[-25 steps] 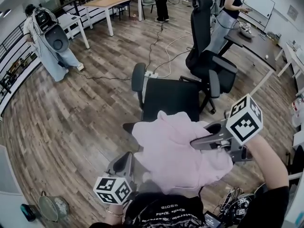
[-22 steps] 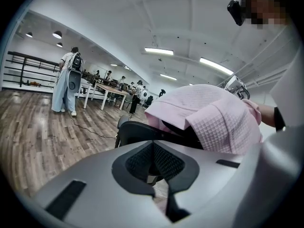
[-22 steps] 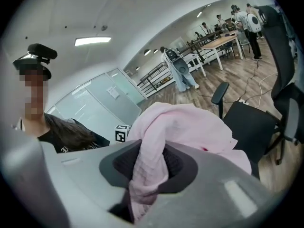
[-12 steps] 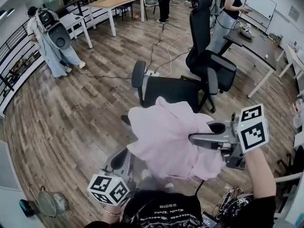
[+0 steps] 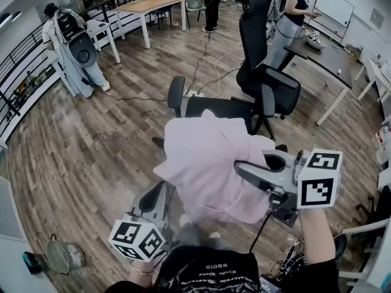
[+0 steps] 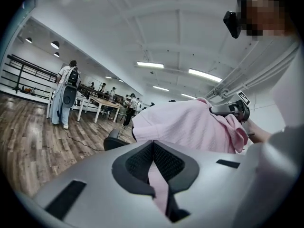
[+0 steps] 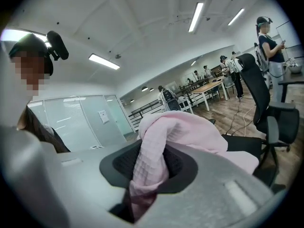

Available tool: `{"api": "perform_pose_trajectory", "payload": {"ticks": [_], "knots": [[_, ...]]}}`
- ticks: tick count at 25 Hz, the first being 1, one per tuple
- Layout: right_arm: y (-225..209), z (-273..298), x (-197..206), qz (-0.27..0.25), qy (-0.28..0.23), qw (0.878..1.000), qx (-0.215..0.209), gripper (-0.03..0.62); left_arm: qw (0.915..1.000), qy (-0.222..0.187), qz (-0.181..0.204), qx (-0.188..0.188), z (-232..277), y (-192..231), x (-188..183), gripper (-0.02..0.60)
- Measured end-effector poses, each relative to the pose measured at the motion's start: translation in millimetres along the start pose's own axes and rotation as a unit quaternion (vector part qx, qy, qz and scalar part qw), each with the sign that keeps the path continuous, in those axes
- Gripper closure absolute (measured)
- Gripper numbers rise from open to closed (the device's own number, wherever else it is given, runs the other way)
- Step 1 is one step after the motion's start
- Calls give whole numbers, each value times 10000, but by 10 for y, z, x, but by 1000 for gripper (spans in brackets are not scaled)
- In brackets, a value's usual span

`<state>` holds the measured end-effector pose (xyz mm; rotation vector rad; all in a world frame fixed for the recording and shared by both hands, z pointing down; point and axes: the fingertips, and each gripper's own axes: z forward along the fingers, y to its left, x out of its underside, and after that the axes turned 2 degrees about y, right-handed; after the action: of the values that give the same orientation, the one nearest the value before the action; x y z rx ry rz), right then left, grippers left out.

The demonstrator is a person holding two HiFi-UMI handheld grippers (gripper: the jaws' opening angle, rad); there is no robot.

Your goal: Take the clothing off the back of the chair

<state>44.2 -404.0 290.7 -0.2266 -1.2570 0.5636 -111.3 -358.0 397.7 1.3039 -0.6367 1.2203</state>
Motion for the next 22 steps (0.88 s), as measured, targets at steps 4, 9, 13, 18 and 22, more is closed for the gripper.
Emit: {"api": "perform_pose_trajectory", "payload": {"ticks": [4,9,13,18,22], "knots": [[127,-123,-5,45,-339,9994,-45,510,9999,-52,117,33,-85,-176,9,572],[166,-281,49,117,-737,9971,118,511,9998,24,140,148,-168,-328,85,572],[262,-376,20,57,-1071,9935,387,511,9997,8,100,242,-231,-320,80,572],[465,-425,133,90,-1648,9816,964,511,9984,107,86,555,-395,-351,131,572],[614,-437,302,236,-2095,9662,1482,511,9949,233,199,966,-644,-400,212,572]]}}
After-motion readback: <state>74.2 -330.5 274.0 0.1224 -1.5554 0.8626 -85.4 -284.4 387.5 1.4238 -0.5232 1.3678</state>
